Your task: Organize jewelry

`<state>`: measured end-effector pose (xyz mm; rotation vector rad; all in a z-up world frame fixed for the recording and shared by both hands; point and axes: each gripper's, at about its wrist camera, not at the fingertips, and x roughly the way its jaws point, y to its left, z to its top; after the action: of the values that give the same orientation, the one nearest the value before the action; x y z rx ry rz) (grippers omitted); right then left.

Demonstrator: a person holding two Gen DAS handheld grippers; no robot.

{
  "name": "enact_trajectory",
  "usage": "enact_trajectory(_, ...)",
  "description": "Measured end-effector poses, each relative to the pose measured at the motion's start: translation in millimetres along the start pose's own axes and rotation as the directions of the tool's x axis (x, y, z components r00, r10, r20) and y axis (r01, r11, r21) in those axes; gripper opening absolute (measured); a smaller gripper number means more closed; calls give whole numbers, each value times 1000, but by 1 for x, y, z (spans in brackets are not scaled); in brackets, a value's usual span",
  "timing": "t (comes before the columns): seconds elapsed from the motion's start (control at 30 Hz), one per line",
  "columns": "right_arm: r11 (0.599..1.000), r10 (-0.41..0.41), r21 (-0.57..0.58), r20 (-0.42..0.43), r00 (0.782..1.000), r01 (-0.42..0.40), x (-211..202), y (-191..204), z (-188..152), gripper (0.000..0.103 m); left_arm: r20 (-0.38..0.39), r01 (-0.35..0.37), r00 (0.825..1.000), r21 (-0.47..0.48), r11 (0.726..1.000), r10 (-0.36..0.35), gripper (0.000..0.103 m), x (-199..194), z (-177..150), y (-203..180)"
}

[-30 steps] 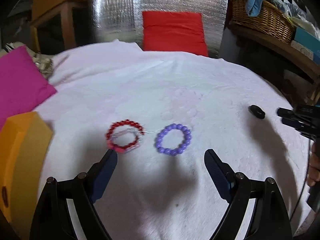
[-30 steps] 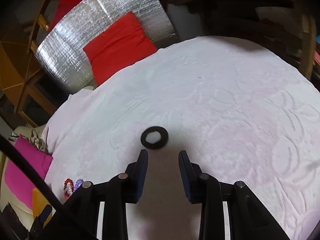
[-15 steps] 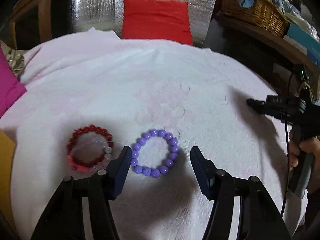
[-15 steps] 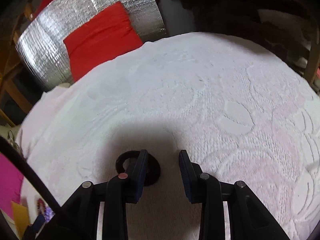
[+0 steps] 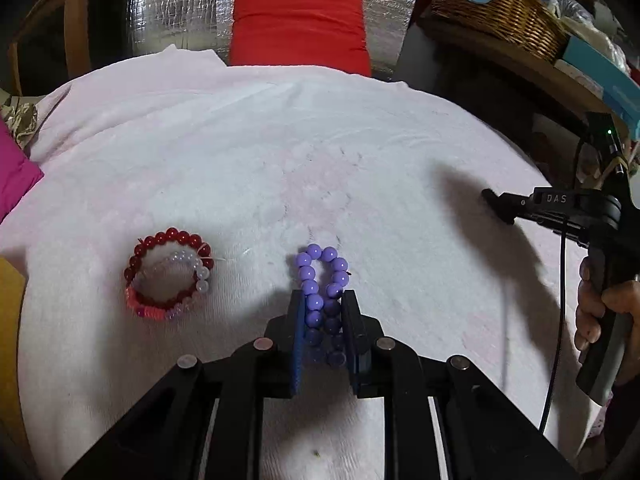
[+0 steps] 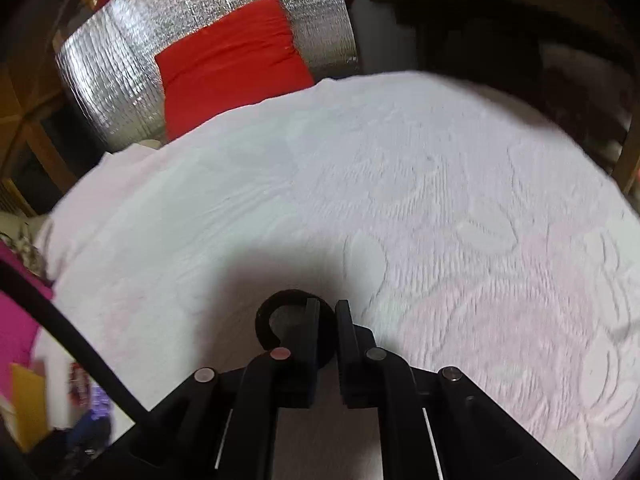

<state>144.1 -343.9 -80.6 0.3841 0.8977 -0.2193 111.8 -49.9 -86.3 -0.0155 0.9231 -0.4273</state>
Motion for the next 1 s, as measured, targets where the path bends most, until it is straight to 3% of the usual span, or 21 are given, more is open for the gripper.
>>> enact_trajectory(0.2,986,134,104,-56,989,-128,-26,-13,-15,8,17,13,1000,4,1000,-13,18,-30,-10,0)
enact_trajectory(0.4,965,238,133,-72,969,-227,-58,-2,-42,8,6,-14,1000,-17,1000,14,18,-57,-28,8)
enact_trajectory(0.57,976,219,25,-101,970,-218,-80,35,-79,8,-7,-36,999,-48,998,36,18,-73,-43,26)
enact_trajectory(0.73,975,187,-99,-128,974,-200,-85,74,-108,8,-63,-44,997,-74,996,40,18,-65,-56,42)
enact_trajectory(1.0,964,52,-248,-159,986,-91,-47,102,-120,11,-121,-35,992,-87,996,24,19,-47,-60,50)
